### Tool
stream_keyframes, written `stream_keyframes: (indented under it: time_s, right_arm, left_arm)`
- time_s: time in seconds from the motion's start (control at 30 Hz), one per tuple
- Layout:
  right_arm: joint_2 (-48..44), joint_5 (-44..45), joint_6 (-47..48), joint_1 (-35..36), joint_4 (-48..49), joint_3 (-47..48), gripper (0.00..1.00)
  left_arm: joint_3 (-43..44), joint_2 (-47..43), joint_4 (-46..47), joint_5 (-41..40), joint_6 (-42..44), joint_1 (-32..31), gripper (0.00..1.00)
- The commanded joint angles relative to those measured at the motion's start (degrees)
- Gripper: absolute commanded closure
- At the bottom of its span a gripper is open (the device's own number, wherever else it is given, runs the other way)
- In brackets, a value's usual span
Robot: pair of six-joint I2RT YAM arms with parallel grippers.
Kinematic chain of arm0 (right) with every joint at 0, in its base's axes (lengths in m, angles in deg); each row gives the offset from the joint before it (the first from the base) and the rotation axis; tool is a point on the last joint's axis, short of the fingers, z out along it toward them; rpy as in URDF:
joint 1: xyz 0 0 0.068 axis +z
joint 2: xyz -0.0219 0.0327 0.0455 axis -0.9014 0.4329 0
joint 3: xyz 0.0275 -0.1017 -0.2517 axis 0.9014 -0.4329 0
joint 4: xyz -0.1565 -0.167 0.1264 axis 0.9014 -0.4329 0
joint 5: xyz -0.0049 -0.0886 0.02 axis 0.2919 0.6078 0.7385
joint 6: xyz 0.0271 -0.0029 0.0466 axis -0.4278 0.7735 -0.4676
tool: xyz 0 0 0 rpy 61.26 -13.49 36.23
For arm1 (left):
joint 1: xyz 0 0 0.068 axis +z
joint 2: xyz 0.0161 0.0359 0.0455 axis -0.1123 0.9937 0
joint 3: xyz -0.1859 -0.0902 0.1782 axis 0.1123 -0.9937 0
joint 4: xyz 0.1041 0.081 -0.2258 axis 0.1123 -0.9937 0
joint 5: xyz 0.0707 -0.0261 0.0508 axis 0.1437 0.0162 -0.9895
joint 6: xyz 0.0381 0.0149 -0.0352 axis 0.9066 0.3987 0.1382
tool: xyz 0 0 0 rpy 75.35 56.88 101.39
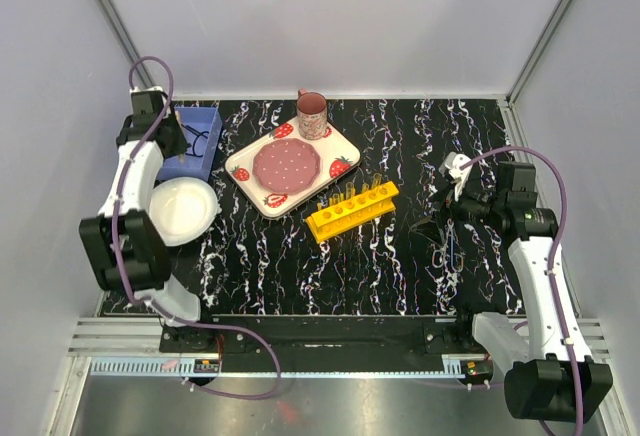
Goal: Organize the chemistry lab equipment
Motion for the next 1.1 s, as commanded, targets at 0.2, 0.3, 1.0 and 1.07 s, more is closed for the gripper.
stream_keyframes:
  time_s: [0.2,0.3,1.0,1.07]
  right_arm:
    - [-0.8,0.4,-0.5,-0.2,0.4,0.7,0.03]
    - [0.0,0.4,0.0,-0.2,0.1,0.8,0.03]
    - [0.1,-0.5,0.9,-3.3,-0.1,0.0,0.02]
    - [0.0,-0.8,0.9,-3.7,-0.2,0.1,0.02]
  left_arm:
    - [17.9,19.3,3.0,1.6,-3.7,3.7,0.99]
    - [22.2,24.3,1.3,1.0,-5.1,4.0,0.98]
    - [25.9,25.9,-3.3,1.2,-7.5,6.3,0.57]
    - [25.7,25.2,-3.3,2.4,-6.9,6.3,0.64]
